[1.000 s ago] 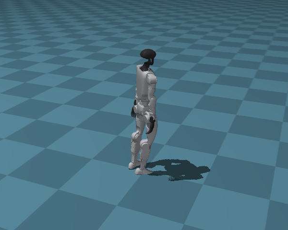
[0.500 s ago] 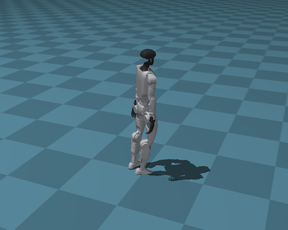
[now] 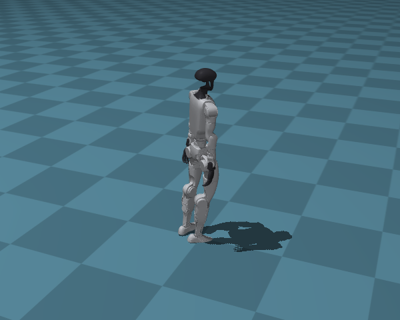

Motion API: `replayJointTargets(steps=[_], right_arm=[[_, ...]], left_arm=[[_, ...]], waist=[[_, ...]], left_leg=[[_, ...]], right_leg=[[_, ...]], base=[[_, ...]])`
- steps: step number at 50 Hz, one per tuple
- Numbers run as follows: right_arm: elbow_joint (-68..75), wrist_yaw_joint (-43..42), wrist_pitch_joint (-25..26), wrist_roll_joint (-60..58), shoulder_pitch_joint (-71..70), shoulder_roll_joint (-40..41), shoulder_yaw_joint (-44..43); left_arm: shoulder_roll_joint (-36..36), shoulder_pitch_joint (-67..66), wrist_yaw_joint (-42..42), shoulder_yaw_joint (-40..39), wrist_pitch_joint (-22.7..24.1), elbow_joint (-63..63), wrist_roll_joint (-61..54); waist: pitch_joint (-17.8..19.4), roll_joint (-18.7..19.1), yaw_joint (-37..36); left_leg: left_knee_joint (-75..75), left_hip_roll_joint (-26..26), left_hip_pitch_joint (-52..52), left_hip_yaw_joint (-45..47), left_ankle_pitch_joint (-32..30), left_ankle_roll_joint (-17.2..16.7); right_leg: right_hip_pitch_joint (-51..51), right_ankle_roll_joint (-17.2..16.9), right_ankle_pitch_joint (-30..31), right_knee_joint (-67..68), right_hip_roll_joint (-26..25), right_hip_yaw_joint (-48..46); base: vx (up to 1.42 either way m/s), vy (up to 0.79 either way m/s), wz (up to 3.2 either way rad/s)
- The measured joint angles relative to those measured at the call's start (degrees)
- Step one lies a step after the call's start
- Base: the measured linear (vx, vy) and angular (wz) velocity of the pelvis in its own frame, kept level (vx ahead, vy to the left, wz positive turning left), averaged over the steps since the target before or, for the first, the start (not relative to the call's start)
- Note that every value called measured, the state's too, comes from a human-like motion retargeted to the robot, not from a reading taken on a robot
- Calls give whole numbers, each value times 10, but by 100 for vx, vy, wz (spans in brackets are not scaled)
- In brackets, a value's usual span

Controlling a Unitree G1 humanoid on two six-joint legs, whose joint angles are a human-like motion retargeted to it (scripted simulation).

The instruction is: Upper body actions

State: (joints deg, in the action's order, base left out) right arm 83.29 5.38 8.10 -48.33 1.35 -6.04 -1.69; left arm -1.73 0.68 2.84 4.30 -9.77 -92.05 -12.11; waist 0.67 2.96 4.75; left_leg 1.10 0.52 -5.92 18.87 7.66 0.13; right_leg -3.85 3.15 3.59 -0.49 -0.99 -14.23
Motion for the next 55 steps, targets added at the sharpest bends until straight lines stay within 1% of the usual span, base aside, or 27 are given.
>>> replayJointTargets(steps=[55], right_arm=[[2,0,0,-5,-3,-5,2]], left_arm=[[-6,1,10,16,-5,-1,6]], waist=[[7,3,-3]], left_leg=[[3,-4,2,-3,-3,-3]], right_leg=[[1,1,1,2,1,-3]], base=[[0,0,0]])
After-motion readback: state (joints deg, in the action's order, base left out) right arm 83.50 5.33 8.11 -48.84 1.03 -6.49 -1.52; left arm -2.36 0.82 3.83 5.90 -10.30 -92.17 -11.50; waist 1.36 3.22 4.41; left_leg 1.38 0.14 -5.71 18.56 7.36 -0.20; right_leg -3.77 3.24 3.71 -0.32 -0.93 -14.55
